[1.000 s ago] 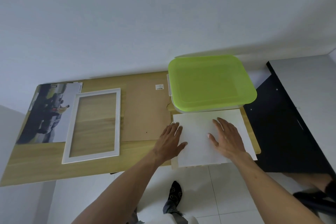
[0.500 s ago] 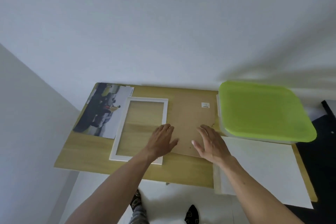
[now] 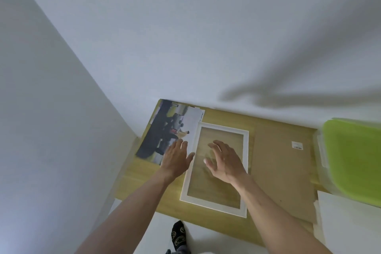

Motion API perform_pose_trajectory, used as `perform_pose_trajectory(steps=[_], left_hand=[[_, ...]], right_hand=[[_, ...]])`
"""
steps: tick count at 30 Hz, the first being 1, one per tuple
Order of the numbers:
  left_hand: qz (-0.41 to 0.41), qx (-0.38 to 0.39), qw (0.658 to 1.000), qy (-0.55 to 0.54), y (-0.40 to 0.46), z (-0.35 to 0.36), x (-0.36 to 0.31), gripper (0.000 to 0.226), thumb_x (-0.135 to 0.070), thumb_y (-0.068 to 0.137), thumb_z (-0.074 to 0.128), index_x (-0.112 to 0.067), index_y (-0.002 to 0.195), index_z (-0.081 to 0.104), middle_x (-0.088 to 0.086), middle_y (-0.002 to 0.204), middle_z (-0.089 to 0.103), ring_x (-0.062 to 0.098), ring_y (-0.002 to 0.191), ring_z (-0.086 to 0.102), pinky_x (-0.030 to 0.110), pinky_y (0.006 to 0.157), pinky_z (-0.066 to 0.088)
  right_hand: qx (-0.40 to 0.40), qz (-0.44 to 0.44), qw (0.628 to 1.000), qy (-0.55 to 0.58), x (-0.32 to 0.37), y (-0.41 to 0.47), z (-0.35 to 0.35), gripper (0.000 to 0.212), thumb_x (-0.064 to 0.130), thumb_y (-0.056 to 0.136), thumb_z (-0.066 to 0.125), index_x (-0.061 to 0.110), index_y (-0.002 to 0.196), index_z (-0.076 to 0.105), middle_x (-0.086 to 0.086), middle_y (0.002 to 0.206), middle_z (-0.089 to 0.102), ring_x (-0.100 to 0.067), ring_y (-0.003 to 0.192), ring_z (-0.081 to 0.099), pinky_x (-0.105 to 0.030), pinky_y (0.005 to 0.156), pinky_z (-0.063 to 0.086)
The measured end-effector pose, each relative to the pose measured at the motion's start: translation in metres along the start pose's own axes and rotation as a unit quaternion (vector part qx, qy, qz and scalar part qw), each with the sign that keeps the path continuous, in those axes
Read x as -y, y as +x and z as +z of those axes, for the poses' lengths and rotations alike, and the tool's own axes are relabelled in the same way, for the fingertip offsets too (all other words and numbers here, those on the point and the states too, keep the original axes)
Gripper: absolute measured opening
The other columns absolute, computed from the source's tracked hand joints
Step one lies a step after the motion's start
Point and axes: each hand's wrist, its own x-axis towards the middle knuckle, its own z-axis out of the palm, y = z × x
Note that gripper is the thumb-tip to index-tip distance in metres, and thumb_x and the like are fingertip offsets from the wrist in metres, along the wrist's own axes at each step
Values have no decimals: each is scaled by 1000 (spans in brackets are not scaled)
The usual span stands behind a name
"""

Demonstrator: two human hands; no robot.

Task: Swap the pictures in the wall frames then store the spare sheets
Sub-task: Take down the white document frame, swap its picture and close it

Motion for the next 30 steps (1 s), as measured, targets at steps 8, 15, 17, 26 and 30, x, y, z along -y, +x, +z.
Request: perform_pose_trajectory(steps=[8,15,17,26,30], left_hand=[[-117,23,993,15,10,-5,81,58,-47,96,48,-8,137,35,13,140,39,30,130,38,38,108,35],[-251,55,964,-66,12,-8,109,75,-40,90,64,-5,142,23,18,144,31,35,133,31,42,108,32],[-259,46,961,-87,14,-10,114,74,-35,87,69,-5,140,27,17,141,34,33,130,35,40,105,37],[-277,24,953,-119,18,-12,119,67,-22,81,73,-6,134,36,13,138,33,31,128,34,38,107,35],[-277,53,948,-147,20,-16,130,66,-25,79,77,-4,130,42,13,133,40,29,122,40,37,98,43]], right_hand=[[97,-39,994,-43,67,61,28,63,46,100,45,17,154,29,-5,164,21,-23,151,16,-41,123,12],[195,-18,976,-93,93,75,48,64,46,100,43,20,155,24,-6,166,11,-23,153,8,-46,124,-1],[204,-13,975,-88,98,74,53,65,45,99,46,20,155,24,-7,166,10,-23,153,11,-46,124,-1],[214,9,975,-68,105,75,57,68,40,98,51,24,155,19,-7,166,-1,-28,153,0,-46,124,1],[232,57,968,-72,102,71,61,72,43,97,52,40,155,9,-18,163,-18,-39,150,-13,-53,122,-3]])
